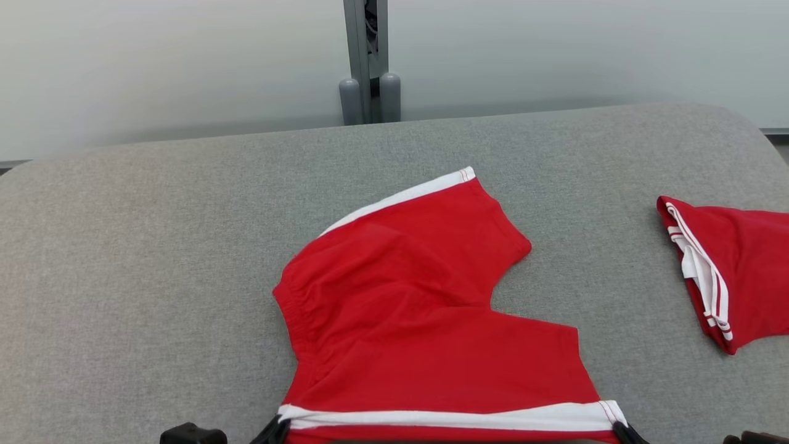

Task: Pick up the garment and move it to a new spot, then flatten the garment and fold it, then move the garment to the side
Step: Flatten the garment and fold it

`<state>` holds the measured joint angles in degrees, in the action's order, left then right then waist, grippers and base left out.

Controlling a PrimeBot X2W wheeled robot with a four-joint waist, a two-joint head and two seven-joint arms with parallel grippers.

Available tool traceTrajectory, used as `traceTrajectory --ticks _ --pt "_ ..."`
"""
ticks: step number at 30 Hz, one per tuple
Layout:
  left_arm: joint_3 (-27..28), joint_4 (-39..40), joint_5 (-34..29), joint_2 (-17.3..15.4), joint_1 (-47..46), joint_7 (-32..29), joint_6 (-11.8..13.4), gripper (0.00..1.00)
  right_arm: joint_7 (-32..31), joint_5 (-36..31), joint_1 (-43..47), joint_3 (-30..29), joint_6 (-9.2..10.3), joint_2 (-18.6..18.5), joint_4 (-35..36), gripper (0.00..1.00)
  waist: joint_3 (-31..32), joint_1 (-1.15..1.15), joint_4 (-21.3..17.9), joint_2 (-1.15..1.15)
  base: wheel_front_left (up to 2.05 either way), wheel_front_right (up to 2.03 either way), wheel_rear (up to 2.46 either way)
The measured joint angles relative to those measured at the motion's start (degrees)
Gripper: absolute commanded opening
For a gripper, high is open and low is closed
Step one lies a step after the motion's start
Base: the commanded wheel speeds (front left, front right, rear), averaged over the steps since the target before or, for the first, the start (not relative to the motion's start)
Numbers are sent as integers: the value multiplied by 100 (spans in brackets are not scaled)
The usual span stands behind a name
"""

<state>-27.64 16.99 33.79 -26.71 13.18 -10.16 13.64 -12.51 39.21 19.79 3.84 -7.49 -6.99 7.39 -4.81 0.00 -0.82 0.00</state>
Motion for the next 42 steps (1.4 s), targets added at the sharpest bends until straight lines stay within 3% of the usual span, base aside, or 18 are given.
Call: traceTrajectory --ticks 8,17,23,32,42 --pt "83 312 94 -157 85 -201 101 0 -464 -220 133 -419 -1 219 669 0 115 0 -2 0 0 0 0" --pt "269 419 102 -105 -258 -76 96 0 -13 -492 -687 -719 -3 367 818 0 -35 0 -2 0 0 0 0" --pt "512 236 118 16 -1149 11 0 0 430 -600 -2334 -321 -1 321 172 0 -488 0 6 0 0 0 0" --pt "428 -725 210 379 -2375 170 -458 0 759 -720 -4488 500 -1 -422 -1414 0 -1230 0 235 0 0 0 0" --pt "250 -1767 255 971 -3319 611 -815 0 1081 -276 -6092 1394 0 -880 -3296 0 -1799 0 767 0 0 0 0"
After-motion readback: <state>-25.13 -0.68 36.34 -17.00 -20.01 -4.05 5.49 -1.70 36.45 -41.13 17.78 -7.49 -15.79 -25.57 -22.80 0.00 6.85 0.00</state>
